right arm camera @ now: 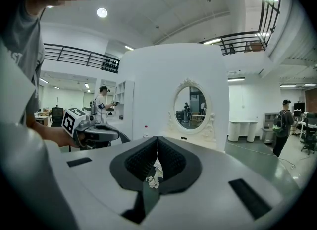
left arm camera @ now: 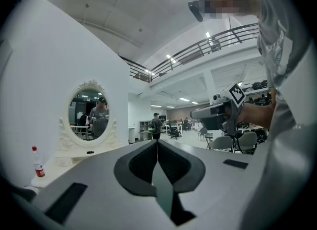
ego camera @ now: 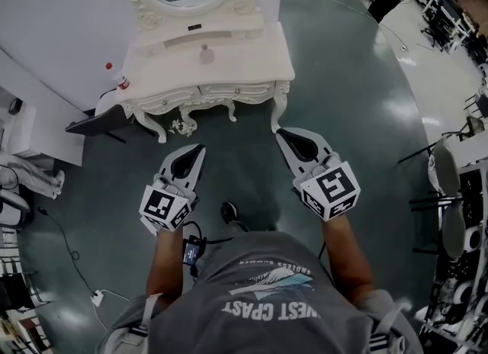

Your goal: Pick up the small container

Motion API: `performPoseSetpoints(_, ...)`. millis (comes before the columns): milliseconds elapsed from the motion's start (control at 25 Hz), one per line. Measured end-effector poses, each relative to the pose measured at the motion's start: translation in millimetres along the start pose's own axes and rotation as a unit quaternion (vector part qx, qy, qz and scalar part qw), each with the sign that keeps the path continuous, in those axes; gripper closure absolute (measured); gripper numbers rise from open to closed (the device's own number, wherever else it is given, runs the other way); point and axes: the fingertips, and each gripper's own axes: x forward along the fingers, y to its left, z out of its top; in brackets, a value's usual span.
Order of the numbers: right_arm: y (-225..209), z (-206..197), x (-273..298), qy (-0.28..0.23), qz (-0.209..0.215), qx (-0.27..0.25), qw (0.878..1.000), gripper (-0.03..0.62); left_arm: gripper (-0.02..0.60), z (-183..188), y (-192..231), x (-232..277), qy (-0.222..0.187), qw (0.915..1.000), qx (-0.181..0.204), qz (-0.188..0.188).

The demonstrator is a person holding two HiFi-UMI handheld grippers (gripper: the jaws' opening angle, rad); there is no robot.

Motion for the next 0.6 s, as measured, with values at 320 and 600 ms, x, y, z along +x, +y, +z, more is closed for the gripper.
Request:
performPoseSetpoints(320,-13.1,0.2,34.6,0.011,-0.015,0.008,1.0,0.566,0.565,-6.1,35.5,17.5,0.006,0.9998,-0.006,-0.016)
performPoseSetpoints(600,-21.4,9.2,76.3,0.01,-0.029,0.004,1.0,0.566,0.565,-4.9,79.3,31.1,-0.003,0.9996,-0.005,-0.028)
